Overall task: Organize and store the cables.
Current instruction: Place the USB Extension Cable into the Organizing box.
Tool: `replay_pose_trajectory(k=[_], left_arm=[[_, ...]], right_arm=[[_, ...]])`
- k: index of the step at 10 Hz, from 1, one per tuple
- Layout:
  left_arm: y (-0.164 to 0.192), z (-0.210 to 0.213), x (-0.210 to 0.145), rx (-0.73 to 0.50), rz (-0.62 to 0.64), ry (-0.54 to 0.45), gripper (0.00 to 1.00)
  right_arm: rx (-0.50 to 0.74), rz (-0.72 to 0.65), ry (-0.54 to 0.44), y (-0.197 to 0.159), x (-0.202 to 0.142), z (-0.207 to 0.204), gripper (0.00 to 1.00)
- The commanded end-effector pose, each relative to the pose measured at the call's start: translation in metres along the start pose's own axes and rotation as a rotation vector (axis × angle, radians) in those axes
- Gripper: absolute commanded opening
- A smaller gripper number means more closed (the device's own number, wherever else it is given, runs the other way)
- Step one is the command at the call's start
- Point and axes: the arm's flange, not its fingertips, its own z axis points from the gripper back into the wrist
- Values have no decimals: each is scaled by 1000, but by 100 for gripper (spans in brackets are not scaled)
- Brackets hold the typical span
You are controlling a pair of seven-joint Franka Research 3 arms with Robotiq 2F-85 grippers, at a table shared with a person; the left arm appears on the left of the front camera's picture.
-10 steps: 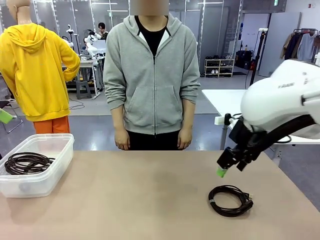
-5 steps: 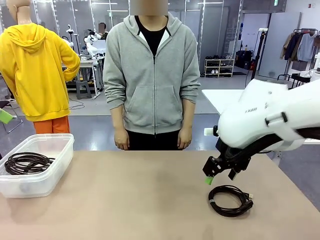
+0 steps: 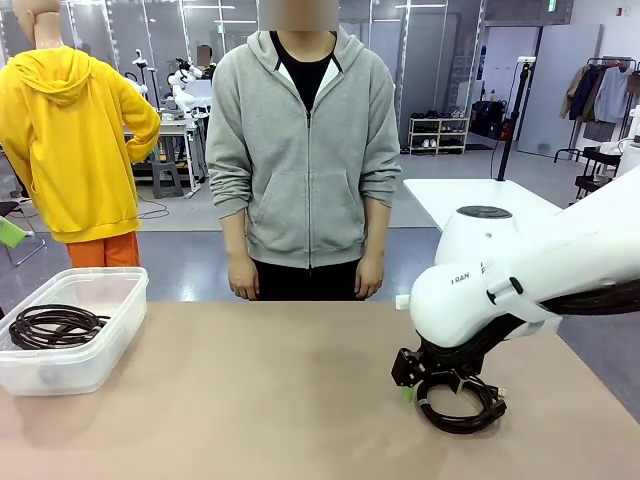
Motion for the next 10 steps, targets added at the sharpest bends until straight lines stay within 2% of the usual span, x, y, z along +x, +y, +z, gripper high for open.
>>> replay_pose_trajectory(k=[1, 2, 7, 8, 9, 10], left_arm=[[0, 2, 4, 9, 6, 4, 100], [0, 2, 4, 9, 6, 4, 100], [0, 2, 4, 9, 6, 4, 100], [0, 2, 4, 9, 6, 4, 100], [0, 2, 4, 9, 6, 4, 100], [0, 2, 4, 9, 6, 4, 100]], right_arm=[[-51, -58, -4, 11, 12, -11, 100], [-57, -78, -28, 11, 15, -17, 100], [-78, -118, -21, 11, 25, -36, 100], [-76, -117, -24, 13, 25, -35, 90], [-86, -111, -32, 15, 25, -33, 45], [-88, -119, -25, 15, 25, -33, 31]])
